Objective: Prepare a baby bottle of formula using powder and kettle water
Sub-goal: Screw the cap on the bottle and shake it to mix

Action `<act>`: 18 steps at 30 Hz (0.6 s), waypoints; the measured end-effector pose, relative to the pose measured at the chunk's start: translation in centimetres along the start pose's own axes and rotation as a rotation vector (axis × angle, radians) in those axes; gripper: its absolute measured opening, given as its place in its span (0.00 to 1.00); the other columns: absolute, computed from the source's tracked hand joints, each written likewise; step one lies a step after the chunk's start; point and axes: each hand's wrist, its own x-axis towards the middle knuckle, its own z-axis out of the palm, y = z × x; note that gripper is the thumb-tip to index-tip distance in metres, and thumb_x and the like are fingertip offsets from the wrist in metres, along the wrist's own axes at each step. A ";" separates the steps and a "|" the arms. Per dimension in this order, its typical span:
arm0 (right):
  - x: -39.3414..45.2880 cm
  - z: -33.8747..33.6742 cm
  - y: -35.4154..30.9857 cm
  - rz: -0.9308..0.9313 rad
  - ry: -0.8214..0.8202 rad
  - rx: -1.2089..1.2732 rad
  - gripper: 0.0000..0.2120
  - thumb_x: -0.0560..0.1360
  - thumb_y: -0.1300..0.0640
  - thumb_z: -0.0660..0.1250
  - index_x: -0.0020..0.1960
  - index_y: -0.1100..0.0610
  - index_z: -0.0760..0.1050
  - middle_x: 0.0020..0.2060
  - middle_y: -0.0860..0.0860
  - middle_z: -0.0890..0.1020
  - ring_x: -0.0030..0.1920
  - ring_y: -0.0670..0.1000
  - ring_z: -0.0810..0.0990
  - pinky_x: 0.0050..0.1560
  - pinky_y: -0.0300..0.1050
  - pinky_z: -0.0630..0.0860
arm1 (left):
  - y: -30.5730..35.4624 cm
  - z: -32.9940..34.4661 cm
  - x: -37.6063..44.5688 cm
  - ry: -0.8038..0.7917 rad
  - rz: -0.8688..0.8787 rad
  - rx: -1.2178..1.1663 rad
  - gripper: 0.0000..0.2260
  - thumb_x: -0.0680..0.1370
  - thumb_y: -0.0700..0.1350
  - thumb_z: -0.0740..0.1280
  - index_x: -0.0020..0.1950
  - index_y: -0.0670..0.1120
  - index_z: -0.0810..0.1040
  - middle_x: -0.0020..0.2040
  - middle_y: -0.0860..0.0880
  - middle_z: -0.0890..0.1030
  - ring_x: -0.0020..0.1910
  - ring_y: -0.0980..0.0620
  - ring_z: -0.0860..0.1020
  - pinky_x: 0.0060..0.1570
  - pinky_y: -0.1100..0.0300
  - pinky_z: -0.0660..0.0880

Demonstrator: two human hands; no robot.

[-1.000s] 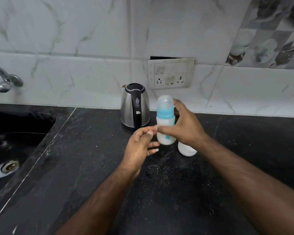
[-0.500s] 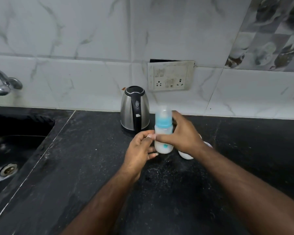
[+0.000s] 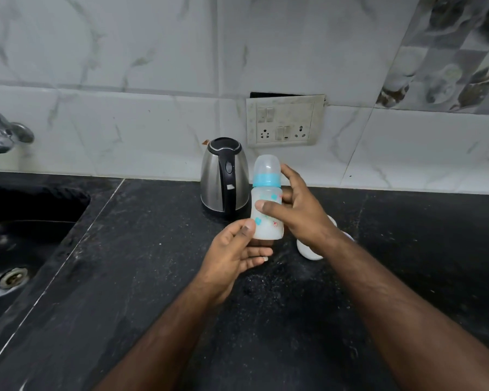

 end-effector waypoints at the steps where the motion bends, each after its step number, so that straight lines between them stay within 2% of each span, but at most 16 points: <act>1: 0.1 -0.2 -0.2 0.007 -0.022 0.030 0.53 0.62 0.42 0.80 0.81 0.40 0.56 0.56 0.50 0.87 0.56 0.49 0.86 0.61 0.60 0.81 | 0.1 -0.2 -0.1 -0.004 -0.003 -0.014 0.25 0.75 0.60 0.67 0.66 0.47 0.78 0.54 0.41 0.87 0.47 0.48 0.86 0.50 0.55 0.83; 3: 0.1 -0.5 -0.8 0.004 -0.051 0.055 0.55 0.63 0.48 0.81 0.81 0.39 0.53 0.53 0.51 0.88 0.54 0.51 0.87 0.61 0.62 0.81 | 0.2 -0.4 -0.2 -0.004 -0.006 -0.033 0.26 0.75 0.60 0.67 0.67 0.46 0.77 0.54 0.40 0.87 0.47 0.47 0.86 0.47 0.56 0.83; 7: 0.2 -0.2 -1.7 -0.017 -0.134 -0.036 0.63 0.62 0.47 0.84 0.82 0.35 0.44 0.53 0.48 0.88 0.54 0.48 0.87 0.62 0.58 0.81 | 0.7 -1.1 -0.2 0.007 -0.014 -0.013 0.26 0.75 0.62 0.65 0.65 0.46 0.79 0.53 0.40 0.87 0.45 0.48 0.86 0.44 0.58 0.84; 11: 0.0 0.3 -2.8 -0.018 -0.172 -0.096 0.70 0.52 0.33 0.84 0.80 0.30 0.41 0.51 0.42 0.87 0.53 0.44 0.87 0.58 0.46 0.81 | 1.0 -2.1 -0.3 0.023 -0.029 0.015 0.27 0.74 0.64 0.65 0.64 0.46 0.80 0.51 0.40 0.87 0.44 0.48 0.86 0.43 0.58 0.83; 13: -0.1 0.8 -3.0 -0.034 -0.156 -0.114 0.69 0.51 0.31 0.84 0.79 0.28 0.42 0.54 0.43 0.85 0.53 0.42 0.86 0.58 0.46 0.81 | 1.2 -2.3 -0.3 0.015 -0.032 0.026 0.25 0.77 0.63 0.64 0.63 0.46 0.80 0.51 0.39 0.87 0.44 0.47 0.86 0.43 0.58 0.83; 18: 0.0 1.6 -3.1 -0.086 -0.138 -0.166 0.63 0.58 0.37 0.84 0.78 0.27 0.43 0.56 0.46 0.84 0.52 0.43 0.86 0.60 0.51 0.82 | 1.6 -2.8 0.0 -0.014 -0.036 0.047 0.23 0.80 0.61 0.61 0.64 0.46 0.79 0.51 0.38 0.87 0.43 0.47 0.87 0.43 0.58 0.84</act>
